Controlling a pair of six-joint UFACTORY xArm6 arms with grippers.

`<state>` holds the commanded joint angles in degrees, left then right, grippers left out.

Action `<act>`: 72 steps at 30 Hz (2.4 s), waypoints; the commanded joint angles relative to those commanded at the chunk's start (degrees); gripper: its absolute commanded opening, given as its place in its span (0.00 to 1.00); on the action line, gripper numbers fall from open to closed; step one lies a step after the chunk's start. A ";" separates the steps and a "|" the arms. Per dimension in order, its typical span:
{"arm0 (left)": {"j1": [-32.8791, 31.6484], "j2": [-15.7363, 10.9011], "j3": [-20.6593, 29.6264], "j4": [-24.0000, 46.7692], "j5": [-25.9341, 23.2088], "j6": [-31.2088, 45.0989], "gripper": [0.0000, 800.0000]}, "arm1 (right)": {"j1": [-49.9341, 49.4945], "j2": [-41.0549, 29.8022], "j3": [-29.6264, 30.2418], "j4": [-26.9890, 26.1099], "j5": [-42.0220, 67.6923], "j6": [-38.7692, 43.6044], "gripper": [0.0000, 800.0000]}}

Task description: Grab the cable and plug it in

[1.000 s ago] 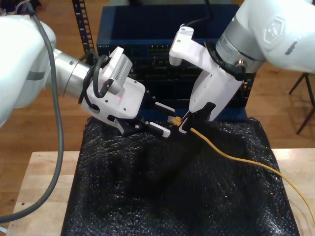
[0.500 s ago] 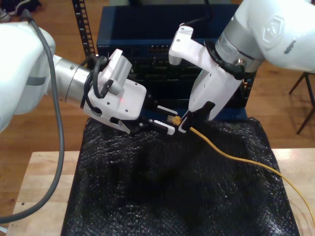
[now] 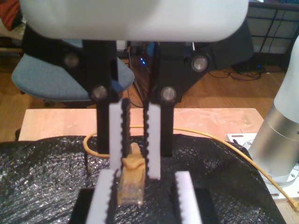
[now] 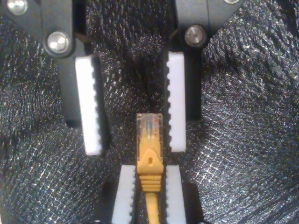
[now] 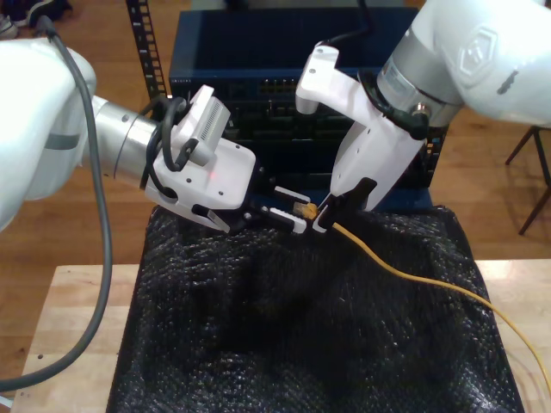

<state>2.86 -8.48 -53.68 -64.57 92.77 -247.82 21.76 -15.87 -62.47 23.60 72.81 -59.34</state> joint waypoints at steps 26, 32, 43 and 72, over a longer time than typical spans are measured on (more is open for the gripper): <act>0.00 0.26 -0.44 -0.09 -0.18 -0.53 0.00 | -0.44 -0.70 -0.97 -0.18 0.18 -5.89 0.94; 0.00 0.88 -1.05 0.09 0.88 -6.24 0.00 | -0.70 -2.73 -2.11 -0.26 0.18 -14.33 1.00; 4.84 5.36 -3.08 -2.64 10.73 -10.99 0.00 | -0.62 -8.09 -2.46 -0.18 0.09 -19.08 1.00; 12.31 8.18 -1.93 -14.42 32.26 -24.53 0.00 | 10.81 -24.44 9.85 0.88 -19.87 -27.60 0.99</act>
<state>15.16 -0.31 -55.62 -78.99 125.03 -272.35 32.57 -40.31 -52.63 24.48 52.95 -86.95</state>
